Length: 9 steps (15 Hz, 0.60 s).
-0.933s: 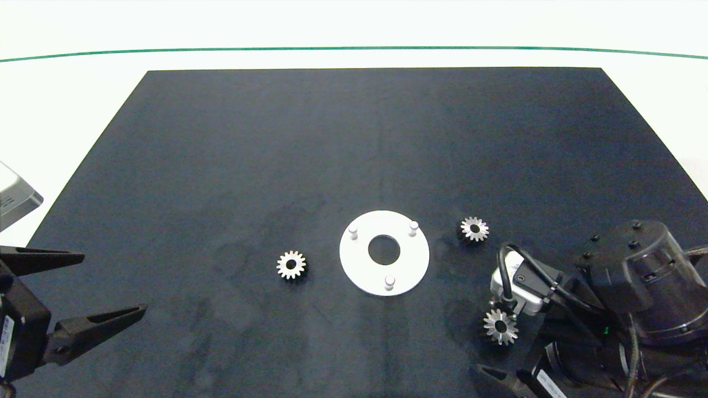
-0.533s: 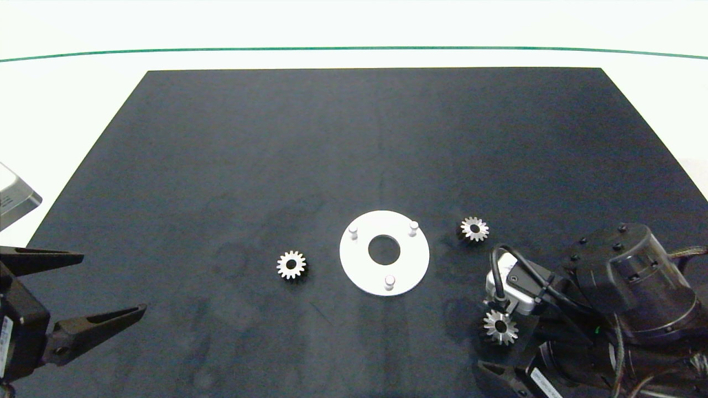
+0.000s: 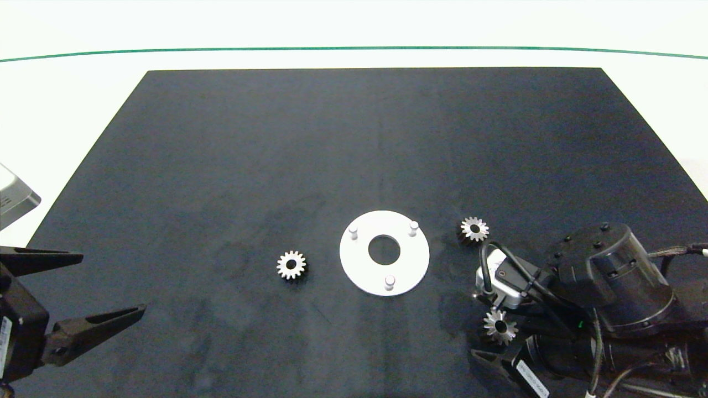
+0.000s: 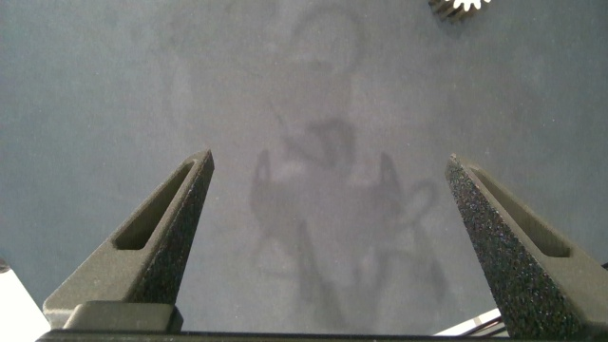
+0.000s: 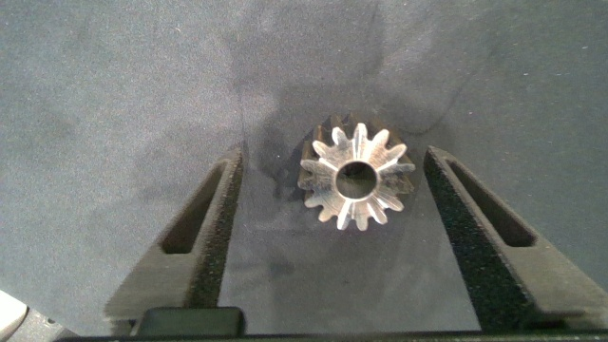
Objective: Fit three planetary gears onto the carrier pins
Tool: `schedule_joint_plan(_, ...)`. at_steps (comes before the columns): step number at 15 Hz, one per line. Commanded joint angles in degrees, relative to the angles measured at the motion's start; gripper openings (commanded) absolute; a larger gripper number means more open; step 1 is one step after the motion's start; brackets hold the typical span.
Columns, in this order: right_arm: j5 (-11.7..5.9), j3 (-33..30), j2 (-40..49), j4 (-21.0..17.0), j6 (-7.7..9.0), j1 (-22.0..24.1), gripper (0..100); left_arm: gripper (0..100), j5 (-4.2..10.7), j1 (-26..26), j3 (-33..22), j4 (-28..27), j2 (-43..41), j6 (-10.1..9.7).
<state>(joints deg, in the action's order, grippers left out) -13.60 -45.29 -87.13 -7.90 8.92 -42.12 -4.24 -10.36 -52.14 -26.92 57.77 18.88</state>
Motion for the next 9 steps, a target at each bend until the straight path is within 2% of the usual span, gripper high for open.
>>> schedule_joint_plan(1,-0.19,-0.1,0.3,0.0,0.13,0.0,68,100,-0.06,0.0,0.0,-0.2,-0.3,0.19)
schedule_joint_plan(9,-0.19,-0.2,0.6,0.0,0.22,0.9,53,100,-0.06,0.0,0.0,-0.2,-0.6,0.19)
